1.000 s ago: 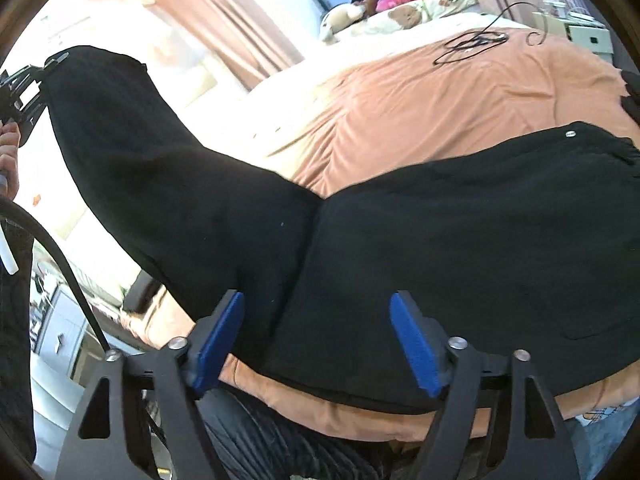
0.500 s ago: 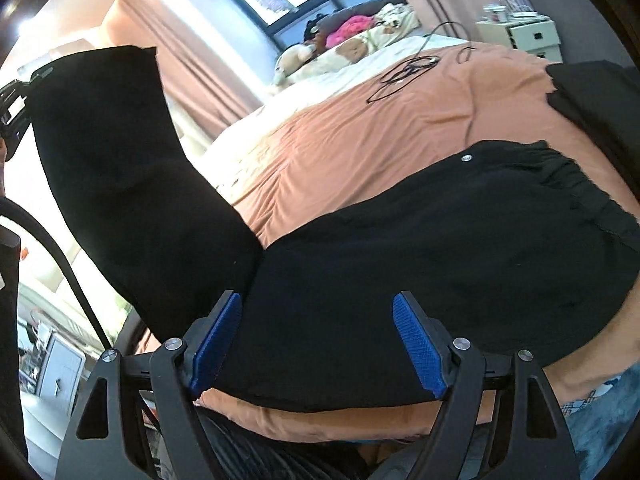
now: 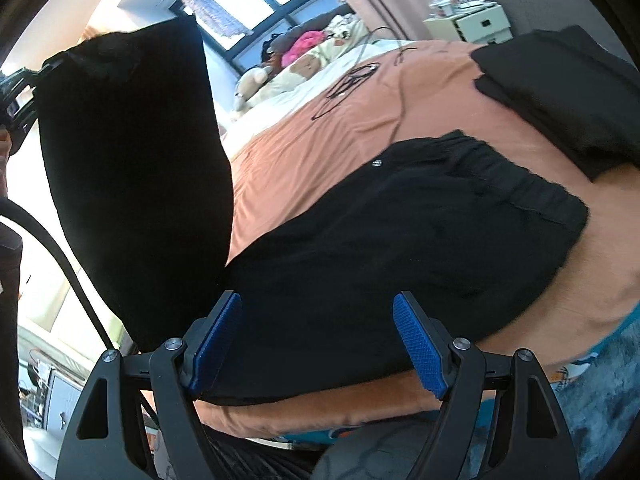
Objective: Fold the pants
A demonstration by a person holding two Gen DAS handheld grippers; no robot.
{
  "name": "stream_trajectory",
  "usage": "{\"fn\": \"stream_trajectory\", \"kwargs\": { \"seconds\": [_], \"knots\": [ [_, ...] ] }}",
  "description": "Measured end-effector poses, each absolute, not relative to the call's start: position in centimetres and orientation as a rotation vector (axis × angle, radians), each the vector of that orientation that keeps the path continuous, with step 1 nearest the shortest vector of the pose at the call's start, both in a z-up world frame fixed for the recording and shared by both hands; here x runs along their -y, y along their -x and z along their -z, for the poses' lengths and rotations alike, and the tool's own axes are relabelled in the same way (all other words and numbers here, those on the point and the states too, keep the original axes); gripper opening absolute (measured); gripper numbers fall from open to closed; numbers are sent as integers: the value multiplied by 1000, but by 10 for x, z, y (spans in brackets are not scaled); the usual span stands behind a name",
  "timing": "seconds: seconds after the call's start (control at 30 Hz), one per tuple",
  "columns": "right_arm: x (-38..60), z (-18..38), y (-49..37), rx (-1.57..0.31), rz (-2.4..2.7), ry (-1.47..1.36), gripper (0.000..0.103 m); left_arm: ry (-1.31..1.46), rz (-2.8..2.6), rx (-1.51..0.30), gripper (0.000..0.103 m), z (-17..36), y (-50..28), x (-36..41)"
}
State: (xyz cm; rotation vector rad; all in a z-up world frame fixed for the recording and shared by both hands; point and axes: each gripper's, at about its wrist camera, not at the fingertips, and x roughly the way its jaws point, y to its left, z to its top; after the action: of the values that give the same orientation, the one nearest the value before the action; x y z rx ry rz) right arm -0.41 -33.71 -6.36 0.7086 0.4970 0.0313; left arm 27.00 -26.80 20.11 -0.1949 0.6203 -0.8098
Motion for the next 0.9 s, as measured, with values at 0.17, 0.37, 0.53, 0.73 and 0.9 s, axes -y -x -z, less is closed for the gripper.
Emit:
{"fn": "stream_trajectory", "kwargs": {
  "seconds": [0.17,0.37,0.53,0.73,0.9],
  "knots": [
    [351,69,24,-495,2,-744,77,174,835,-668,4,-180,-274,307],
    [363,72,38,-496,31,-773,77,200,861,-733,4,-145,-281,329],
    [364,72,41,-502,37,-782,77,240,894,-834,4,-88,-273,332],
    [363,71,37,-525,35,-780,77,301,943,-936,4,-18,-249,323],
    [362,70,32,-537,10,-777,77,338,970,-984,5,17,-225,308]
  ]
}}
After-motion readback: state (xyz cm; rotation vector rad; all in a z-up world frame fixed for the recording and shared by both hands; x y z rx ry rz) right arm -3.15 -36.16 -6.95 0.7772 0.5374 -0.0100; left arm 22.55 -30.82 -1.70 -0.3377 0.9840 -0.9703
